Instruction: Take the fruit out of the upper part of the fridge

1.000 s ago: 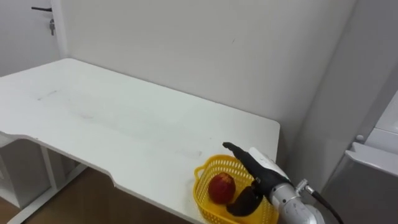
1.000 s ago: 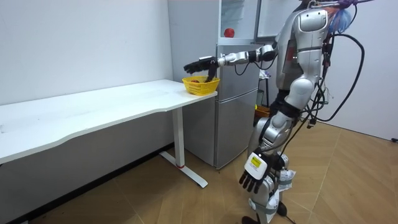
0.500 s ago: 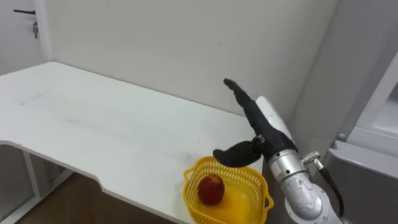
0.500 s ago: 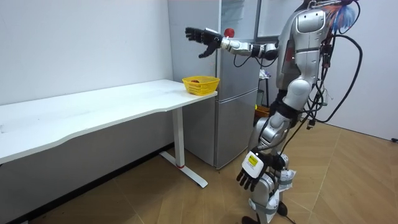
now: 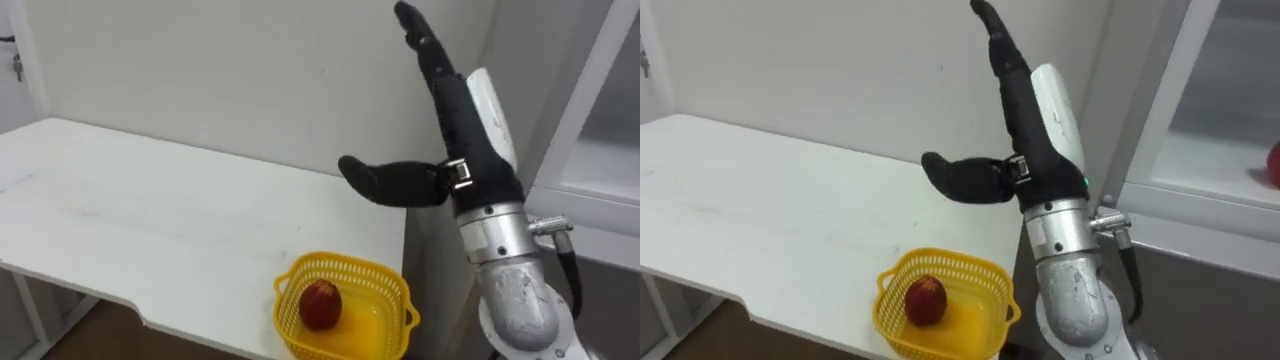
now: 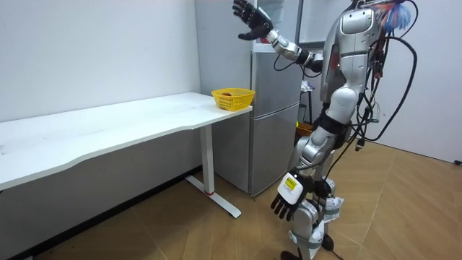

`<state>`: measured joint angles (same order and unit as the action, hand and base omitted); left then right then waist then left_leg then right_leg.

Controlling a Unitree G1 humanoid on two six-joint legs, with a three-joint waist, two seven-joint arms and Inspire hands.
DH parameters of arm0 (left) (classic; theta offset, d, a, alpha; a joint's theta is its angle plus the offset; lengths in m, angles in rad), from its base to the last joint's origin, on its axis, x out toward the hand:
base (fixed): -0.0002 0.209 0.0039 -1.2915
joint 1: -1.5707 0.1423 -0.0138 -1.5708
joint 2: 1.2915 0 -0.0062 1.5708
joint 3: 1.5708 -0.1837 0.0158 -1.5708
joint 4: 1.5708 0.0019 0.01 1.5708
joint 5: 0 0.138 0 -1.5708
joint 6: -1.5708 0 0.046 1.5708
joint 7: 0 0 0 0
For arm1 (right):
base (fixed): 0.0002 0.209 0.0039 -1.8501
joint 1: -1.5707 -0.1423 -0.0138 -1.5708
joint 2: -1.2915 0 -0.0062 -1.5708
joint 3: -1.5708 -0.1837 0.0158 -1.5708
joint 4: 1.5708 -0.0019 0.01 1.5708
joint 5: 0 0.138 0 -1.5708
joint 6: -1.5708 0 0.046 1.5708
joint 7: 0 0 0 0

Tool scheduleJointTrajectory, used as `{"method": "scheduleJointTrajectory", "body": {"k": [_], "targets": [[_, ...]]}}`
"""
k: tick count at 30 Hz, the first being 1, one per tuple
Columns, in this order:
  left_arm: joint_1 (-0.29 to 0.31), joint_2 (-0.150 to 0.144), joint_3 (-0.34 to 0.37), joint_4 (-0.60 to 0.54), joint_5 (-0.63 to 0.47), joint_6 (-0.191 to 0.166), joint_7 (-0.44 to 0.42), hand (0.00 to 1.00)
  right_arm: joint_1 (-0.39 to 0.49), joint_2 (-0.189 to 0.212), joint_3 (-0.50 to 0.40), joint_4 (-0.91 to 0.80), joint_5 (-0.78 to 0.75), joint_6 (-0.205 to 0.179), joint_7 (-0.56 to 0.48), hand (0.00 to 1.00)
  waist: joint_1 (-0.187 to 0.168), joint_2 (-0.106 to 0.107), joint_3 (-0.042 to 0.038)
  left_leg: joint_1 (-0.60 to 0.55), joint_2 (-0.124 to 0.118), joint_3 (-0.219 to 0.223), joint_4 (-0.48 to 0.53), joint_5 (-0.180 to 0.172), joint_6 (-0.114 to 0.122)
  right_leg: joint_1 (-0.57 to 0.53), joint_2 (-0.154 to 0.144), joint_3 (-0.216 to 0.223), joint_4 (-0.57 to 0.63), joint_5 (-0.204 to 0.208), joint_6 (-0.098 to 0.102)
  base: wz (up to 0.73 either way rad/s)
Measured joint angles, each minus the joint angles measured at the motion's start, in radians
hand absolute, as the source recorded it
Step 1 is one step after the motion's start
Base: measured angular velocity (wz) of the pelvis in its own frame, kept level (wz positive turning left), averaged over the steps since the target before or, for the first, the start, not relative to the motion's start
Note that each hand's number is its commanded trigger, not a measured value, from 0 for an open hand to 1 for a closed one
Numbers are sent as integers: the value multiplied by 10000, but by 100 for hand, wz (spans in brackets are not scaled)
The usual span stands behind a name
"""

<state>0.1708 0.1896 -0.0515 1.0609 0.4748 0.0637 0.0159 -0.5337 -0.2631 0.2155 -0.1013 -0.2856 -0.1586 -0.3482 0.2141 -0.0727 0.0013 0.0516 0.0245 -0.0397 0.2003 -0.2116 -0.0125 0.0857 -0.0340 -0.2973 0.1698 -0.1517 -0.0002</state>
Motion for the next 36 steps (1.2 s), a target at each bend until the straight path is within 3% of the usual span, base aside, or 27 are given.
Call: {"method": "scheduleJointTrajectory", "body": {"k": [7,11,14,17,20,26,36], "targets": [[105,11,-18,-25,-9,-79,143,0,92,-183,-482,-1032,616,-153,-465,0,-571,-31,-33,291,23,394,-175,12,20,30,16,367,46,0,0,-15],[119,26,-30,-12,-11,-119,265,0,462,-177,-924,-1990,858,-168,-579,0,-1043,-154,-102,321,22,506,-210,10,30,-3,17,508,46,0,0,-10],[246,22,-34,-3,-36,-220,428,0,1049,-174,-1322,-2827,1143,-433,-716,0,-1253,-124,-74,393,25,612,-231,5,40,6,31,677,48,4,3,-10],[301,-15,-41,74,-82,-240,479,0,1627,-172,-1610,-3115,1298,-747,-892,0,-1358,8,16,490,51,771,-284,3,42,-40,49,803,159,4,3,-16],[263,-97,-38,208,-75,-293,575,0,2043,-172,-1804,-3101,1682,-812,-921,0,-1506,122,78,452,69,912,-283,4,42,-160,65,936,182,12,-10,-14],[284,-202,-7,205,-8,-294,615,0,3037,-146,-2598,-3096,1942,-802,-1302,0,-1717,138,34,460,71,1031,-332,5,42,-215,82,1033,114,3,4,-5],[348,-194,82,206,-44,-562,921,0,3082,-173,-3588,-2975,1776,-816,-2139,0,-2001,148,-12,474,111,1255,-363,4,42,-300,107,1056,124,-4,16,-3]]}}
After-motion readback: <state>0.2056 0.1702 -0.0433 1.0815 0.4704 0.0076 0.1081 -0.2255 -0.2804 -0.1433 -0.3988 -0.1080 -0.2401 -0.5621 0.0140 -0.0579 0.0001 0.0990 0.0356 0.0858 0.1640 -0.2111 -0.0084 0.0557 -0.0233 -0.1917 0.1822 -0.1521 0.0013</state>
